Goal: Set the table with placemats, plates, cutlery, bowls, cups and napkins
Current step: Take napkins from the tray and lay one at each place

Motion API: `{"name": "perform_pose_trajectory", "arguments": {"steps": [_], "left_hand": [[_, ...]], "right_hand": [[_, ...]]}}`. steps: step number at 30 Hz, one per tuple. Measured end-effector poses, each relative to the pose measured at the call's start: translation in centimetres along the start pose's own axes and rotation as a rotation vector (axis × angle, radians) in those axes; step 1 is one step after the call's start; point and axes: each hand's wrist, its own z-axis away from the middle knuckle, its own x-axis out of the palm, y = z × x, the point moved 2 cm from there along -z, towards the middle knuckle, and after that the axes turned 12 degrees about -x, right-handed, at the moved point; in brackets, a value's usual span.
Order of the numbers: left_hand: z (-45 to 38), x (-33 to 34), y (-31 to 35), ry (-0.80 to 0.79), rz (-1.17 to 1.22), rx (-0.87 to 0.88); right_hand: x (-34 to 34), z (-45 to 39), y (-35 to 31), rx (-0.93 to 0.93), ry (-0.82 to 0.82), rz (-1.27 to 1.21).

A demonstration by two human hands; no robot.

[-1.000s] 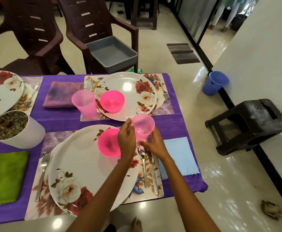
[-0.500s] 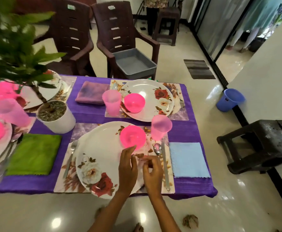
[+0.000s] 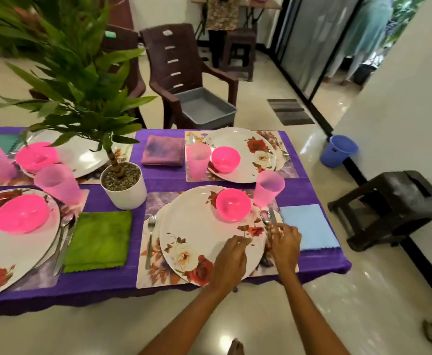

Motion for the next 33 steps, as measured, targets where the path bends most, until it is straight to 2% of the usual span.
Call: {"name": "perform_pose_trajectory", "arguments": {"steps": [3, 6, 9, 13, 16, 20, 26, 33], "left_hand": [[-1.5, 1.8, 2.3, -0.127, 0.011, 0.000], [-2.9, 3.7, 4.1, -0.212, -0.030, -0.034], [-4.2, 6.1, 5.0, -0.240, -0.030, -0.067], [-5.9, 9.5, 6.2, -0.202, 0.088, -0.192], [-7.5, 12.3, 7.4, -0.168, 0.125, -0.333], [-9.2, 14.5, 7.8, -0.108, 0.183, -0.545], [-11.1, 16.4, 8.5, -0.121, 0.138, -0.589], [-11.1, 17.7, 8.7, -0.111, 0.087, -0.571]], "right_hand": [[-0.2, -1.0, 1.8, 0.013, -0.098, 0.089], [0.1, -1.2, 2.6, -0.070, -0.151, 0.137], [-0.7, -2.1, 3.8, -0.040, -0.075, 0.058], [-4.4, -5.1, 7.5, 0.090, 0.047, 0.117], [-6.9, -7.4, 12.0, 0.112, -0.017, 0.254], [-7.3, -9.2, 15.3, 0.161, -0.113, 0.204], [-7.3, -10.8, 16.5, 0.212, -0.099, 0.117], [-7.4, -12.4, 18.1, 0.177, -0.121, 0.072]]}}
